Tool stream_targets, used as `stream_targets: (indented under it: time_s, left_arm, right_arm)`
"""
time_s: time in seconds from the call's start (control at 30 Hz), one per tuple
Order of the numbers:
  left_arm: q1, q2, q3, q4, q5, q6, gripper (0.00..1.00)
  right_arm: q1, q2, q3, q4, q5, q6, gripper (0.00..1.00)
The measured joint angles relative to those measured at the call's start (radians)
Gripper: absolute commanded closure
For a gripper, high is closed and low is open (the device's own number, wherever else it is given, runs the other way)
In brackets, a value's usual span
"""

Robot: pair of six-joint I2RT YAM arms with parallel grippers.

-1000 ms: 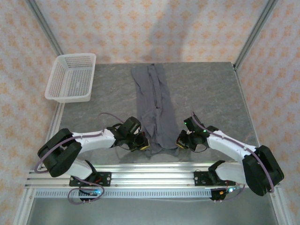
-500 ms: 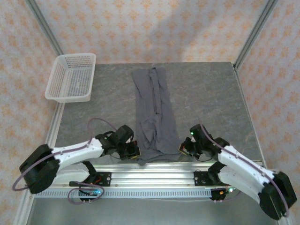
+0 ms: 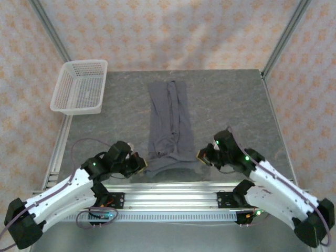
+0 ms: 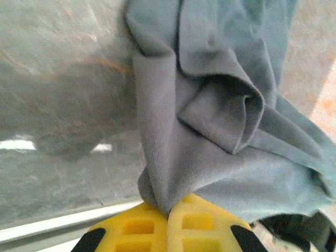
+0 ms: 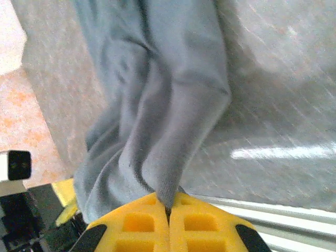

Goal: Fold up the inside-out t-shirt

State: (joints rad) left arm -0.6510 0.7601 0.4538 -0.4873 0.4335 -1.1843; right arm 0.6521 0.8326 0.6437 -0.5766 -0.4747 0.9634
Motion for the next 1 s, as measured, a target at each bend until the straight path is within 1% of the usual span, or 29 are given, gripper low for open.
stream_targets:
  time_s: [0.13,0.27,0.33,0.47,0.57,0.67,0.87,1.0]
  left_arm:
    - [0.152,0.174,0.221,-0.056,0.023,0.121,1.00]
    - [0.290,0.330,0.392,-0.038,0.071,0.220,1.00]
    - [0.328,0.428,0.470,-0.040,0.089,0.266,1.00]
    - [0.345,0.649,0.657,-0.035,0.108,0.353,1.00]
    - [0.360,0.771,0.754,-0.018,0.115,0.395,1.00]
    - [0.396,0.892,0.859,-0.013,0.121,0.425,1.00]
    - [0.466,1.090,1.048,0.008,0.128,0.447,1.00]
    - [0.480,1.212,1.184,0.010,0.133,0.455,1.00]
  right_arm:
    - [-0.027,0.189,0.184,0.047,0.048,-0.057,1.00]
    - [-0.113,0.346,0.302,0.087,0.055,-0.121,1.00]
    - [-0.158,0.432,0.358,0.104,0.048,-0.156,1.00]
    - [-0.223,0.625,0.516,0.118,0.032,-0.218,1.00]
    - [-0.253,0.727,0.607,0.138,0.022,-0.239,1.00]
    - [-0.285,0.840,0.719,0.147,-0.001,-0.262,1.00]
    - [-0.322,1.063,0.959,0.152,-0.031,-0.296,1.00]
    - [-0.360,1.187,1.108,0.146,-0.056,-0.297,1.00]
